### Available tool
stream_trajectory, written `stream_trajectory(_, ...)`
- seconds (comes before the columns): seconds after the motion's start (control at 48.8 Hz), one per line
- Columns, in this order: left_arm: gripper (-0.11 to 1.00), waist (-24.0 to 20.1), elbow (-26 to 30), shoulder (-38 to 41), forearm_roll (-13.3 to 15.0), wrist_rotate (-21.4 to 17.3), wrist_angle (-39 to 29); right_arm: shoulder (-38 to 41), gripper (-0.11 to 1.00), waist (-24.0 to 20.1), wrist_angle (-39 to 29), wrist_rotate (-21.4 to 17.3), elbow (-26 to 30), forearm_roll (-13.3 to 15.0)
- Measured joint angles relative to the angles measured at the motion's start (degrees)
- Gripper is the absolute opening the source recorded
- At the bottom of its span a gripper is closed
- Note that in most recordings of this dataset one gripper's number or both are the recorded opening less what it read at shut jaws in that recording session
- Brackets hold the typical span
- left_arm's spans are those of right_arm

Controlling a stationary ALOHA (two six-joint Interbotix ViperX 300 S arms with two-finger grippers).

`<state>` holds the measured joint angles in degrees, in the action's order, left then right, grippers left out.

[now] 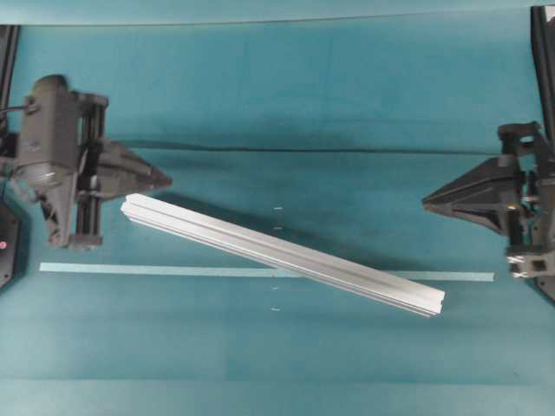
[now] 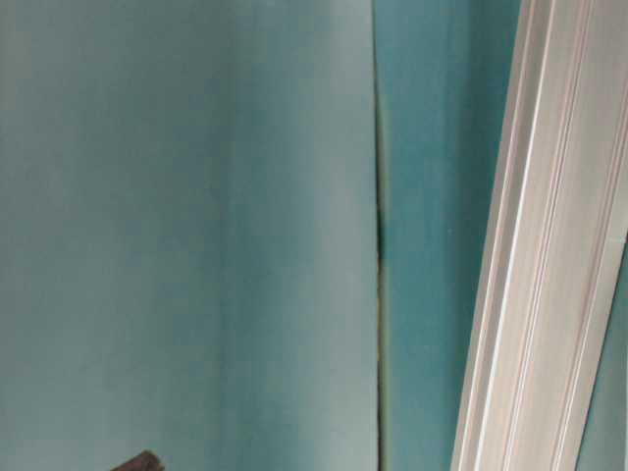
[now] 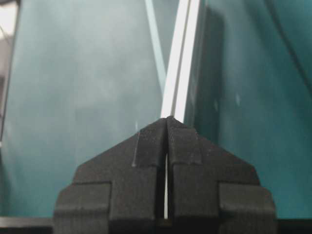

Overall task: Lift the metal rail with both hands.
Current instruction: 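Move both grippers down toward the two ends of the silver rail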

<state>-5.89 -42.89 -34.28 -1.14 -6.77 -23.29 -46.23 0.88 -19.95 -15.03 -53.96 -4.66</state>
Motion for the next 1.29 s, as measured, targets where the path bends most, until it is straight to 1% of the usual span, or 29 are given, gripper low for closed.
stream_trajectory(0.082, -0.05, -1.41, 2.55, 1.93, 0.0, -0.97, -5.1, 2.37, -0.02, 0.09, -3.16, -2.2, 1.85, 0.0)
stream_trajectory(0.184, -0.05, -2.37, 5.45, 5.45, 0.0, -2.37, -10.9, 5.19, -0.02, 0.09, -6.5, -3.69, 3.78, 0.0)
stream_trajectory(0.389, -0.05, -2.37, 11.16, 12.57, -0.09, -7.56, -20.83, 12.04, -0.02, 0.0, -14.33, -3.78, 8.35, 0.0)
stream_trajectory(0.553, -0.05, -2.46, 14.41, 17.49, -0.09, -10.2, -25.75, 18.11, -0.02, -0.79, -21.09, -3.6, 12.13, 0.0)
stream_trajectory(0.758, -0.05, -2.29, 15.12, 19.51, -0.09, -11.95, -27.07, 26.46, -0.02, -1.23, -30.67, -2.37, 19.07, 0.26)
stream_trajectory(0.881, -0.05, -1.67, 15.12, 19.51, -0.09, -12.39, -27.33, 29.44, -0.02, -1.23, -34.28, -1.85, 21.36, 0.62)
stream_trajectory(1.004, -0.05, -0.97, 15.03, 19.51, -0.09, -13.54, -27.33, 31.2, -0.01, -1.32, -34.98, -1.85, 22.41, 0.62)
stream_trajectory(1.147, -0.04, 0.0, 14.77, 19.78, -0.09, -14.33, -27.16, 32.26, 0.02, -1.32, -34.54, -1.93, 22.85, 0.62)
stream_trajectory(1.209, -0.03, 0.18, 14.77, 19.86, -0.09, -14.33, -26.81, 32.34, 0.06, -1.41, -34.28, -1.85, 22.85, 0.62)
stream_trajectory(1.291, 0.03, 0.18, 14.77, 19.95, -0.09, -14.41, -26.28, 32.34, 0.15, -1.67, -34.01, -1.76, 22.85, 0.62)
